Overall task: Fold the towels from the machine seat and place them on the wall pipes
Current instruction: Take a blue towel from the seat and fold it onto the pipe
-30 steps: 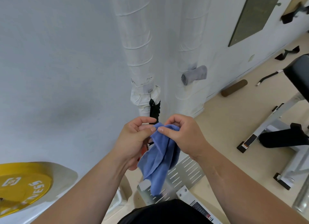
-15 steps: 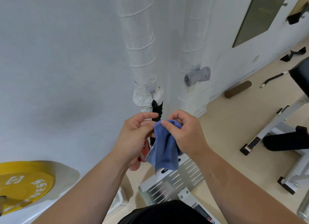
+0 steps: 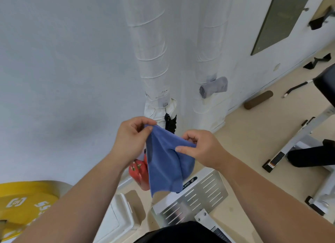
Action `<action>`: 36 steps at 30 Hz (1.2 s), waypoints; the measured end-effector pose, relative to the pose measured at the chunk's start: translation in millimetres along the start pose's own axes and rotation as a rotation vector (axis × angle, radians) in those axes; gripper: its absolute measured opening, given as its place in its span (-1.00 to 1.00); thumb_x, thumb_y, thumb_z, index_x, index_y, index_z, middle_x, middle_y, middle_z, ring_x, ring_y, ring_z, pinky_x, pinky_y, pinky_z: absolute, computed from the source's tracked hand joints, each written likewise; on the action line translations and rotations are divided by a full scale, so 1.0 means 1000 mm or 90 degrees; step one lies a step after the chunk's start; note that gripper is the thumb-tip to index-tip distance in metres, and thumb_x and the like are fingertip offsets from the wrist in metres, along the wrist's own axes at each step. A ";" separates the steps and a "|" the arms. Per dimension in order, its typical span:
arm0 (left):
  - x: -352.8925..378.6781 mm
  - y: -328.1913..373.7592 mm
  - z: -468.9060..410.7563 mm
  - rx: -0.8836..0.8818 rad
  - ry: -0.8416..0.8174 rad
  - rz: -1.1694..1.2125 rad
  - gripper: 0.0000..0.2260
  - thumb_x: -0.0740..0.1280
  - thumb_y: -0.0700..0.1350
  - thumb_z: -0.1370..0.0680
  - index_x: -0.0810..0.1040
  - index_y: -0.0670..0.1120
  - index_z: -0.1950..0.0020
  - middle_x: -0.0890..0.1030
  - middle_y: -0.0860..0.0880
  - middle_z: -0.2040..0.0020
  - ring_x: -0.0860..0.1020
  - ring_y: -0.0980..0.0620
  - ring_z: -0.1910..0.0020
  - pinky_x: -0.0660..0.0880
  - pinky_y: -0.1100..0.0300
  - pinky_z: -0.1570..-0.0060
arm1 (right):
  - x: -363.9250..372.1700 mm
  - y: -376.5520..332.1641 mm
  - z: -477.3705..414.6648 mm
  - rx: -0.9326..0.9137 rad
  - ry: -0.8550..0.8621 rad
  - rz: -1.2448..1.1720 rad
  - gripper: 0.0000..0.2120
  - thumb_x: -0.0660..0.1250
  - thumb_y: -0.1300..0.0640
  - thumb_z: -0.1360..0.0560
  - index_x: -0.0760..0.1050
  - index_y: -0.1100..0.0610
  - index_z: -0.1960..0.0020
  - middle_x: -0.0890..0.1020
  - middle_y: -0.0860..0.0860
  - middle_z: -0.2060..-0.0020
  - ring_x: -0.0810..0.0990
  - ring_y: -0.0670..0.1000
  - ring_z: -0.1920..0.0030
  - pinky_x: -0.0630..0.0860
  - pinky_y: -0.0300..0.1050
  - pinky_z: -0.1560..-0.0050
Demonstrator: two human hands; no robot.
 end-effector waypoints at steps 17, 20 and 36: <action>-0.065 -0.020 -0.048 -0.020 0.135 -0.087 -0.72 0.26 -0.33 -0.61 0.68 -0.01 0.04 0.67 0.12 0.04 0.60 0.19 0.01 0.48 0.27 -0.06 | -0.077 0.027 -0.017 0.015 0.075 0.340 -0.66 0.35 -0.05 -0.58 0.40 -0.08 0.35 0.51 -0.09 0.30 0.48 -0.09 0.26 0.36 -0.11 0.18; -0.059 -0.021 -0.047 -0.040 0.152 -0.011 -0.74 0.28 -0.32 -0.61 0.68 0.00 0.05 0.68 0.09 0.04 0.61 0.16 0.03 0.48 0.29 0.03 | -0.096 0.008 -0.018 0.034 0.147 0.206 -0.67 0.44 0.02 -0.52 0.46 0.02 0.38 0.47 -0.14 0.47 0.39 -0.11 0.41 0.30 -0.26 0.32; -0.034 -0.020 -0.041 -0.077 0.115 -0.025 -0.62 0.15 -0.38 -0.57 0.70 -0.08 0.18 0.68 0.00 0.09 0.57 0.03 0.14 0.44 0.24 0.23 | -0.101 0.015 0.000 0.111 0.305 -0.170 -0.63 0.19 0.44 -0.56 0.62 0.10 0.21 0.63 -0.03 0.27 0.55 -0.10 0.28 0.51 -0.19 0.24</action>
Point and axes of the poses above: each hand's wrist, its own z-axis away from the middle knuckle, its own x-axis out of the palm, y = z × x, the point moved 2 cm from there along -z, towards the middle knuckle
